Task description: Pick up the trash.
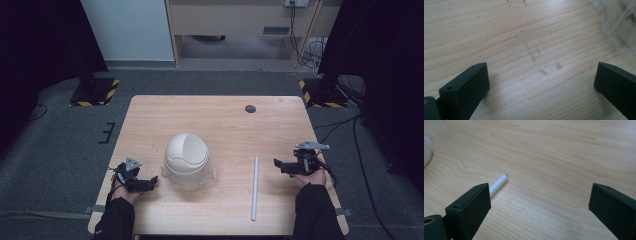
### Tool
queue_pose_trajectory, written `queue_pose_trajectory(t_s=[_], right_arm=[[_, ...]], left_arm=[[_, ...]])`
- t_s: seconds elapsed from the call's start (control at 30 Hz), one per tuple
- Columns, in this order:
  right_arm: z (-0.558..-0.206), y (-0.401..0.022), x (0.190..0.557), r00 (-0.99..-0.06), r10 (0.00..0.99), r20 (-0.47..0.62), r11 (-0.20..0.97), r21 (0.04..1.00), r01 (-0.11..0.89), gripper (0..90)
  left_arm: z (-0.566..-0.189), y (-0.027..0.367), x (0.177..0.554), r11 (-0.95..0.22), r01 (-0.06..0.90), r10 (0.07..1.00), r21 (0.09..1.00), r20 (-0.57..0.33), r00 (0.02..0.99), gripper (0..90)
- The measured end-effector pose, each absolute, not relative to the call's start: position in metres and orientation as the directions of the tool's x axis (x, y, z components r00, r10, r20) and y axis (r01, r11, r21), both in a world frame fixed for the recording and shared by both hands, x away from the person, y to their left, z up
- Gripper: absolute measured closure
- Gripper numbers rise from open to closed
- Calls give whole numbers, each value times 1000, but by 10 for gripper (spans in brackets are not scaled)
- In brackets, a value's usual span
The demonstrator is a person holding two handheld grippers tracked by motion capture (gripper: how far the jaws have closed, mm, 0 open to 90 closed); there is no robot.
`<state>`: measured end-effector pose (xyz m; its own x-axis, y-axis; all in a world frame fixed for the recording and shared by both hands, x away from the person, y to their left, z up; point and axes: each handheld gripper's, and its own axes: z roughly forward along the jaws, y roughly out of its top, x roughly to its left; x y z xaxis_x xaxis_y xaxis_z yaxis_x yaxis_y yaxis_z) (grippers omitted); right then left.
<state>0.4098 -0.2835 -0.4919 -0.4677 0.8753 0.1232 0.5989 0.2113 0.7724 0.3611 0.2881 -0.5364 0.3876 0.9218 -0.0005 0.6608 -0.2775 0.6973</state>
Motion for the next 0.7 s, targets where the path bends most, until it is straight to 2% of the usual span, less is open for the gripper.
queue_pose_trajectory(t_s=[0.7], right_arm=[[-443,-273,398,-484,871,82,168,877,451,27]], left_arm=[[-536,288,362,-280,660,921,697,0,390,0]])
